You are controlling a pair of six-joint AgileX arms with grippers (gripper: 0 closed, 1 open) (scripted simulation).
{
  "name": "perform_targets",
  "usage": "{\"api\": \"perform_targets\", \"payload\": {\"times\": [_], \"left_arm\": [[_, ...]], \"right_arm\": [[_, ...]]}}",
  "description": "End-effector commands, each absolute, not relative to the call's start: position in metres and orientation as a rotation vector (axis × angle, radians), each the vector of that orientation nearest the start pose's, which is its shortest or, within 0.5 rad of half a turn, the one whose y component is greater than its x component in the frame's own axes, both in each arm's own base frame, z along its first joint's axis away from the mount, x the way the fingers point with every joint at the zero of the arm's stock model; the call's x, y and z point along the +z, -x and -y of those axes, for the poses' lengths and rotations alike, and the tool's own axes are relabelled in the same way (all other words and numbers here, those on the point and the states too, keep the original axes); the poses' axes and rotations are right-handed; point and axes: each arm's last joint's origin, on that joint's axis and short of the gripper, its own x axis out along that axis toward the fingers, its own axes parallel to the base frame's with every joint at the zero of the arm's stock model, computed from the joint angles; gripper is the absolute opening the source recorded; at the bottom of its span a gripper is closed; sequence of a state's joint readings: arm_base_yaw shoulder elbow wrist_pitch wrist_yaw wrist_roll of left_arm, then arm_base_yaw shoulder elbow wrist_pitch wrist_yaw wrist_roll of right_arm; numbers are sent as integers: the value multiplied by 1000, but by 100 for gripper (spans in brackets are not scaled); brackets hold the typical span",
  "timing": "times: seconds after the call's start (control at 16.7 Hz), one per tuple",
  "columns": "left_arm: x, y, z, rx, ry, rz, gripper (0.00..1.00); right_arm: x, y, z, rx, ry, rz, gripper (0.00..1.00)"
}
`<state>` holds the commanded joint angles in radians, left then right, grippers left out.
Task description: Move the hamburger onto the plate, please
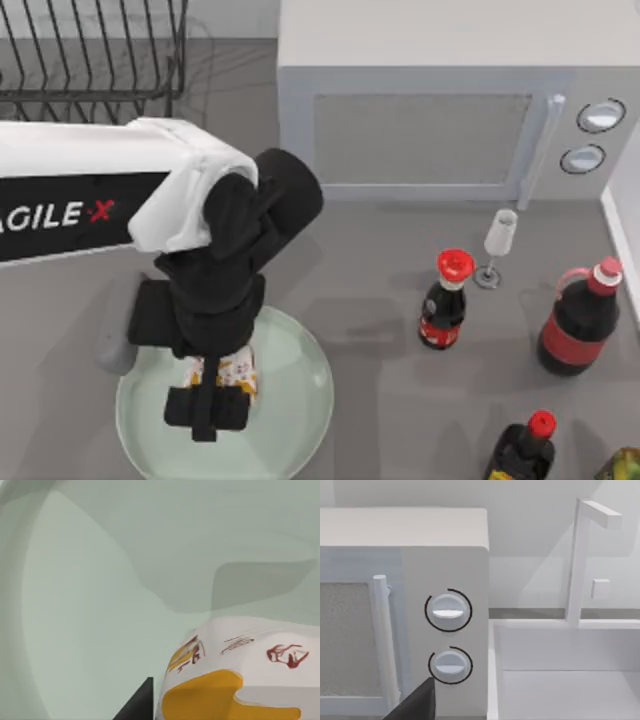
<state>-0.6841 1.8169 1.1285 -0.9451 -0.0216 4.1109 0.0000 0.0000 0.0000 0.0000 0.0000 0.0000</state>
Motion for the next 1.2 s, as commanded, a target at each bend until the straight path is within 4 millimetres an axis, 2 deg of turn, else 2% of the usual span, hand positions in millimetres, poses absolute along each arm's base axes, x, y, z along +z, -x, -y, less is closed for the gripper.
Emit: {"api": "perform_targets", "payload": {"times": [0.06,0.84,1.2], "left_arm": [[148,-243,195,1202,1092,-1232,0],[148,-243,195,1202,1092,-1232,98],[148,-243,195,1202,1092,-1232,100]], "right_arm": [[160,-106,1,0,0,0,100],[160,-106,1,0,0,0,100],[160,-106,1,0,0,0,100]]}}
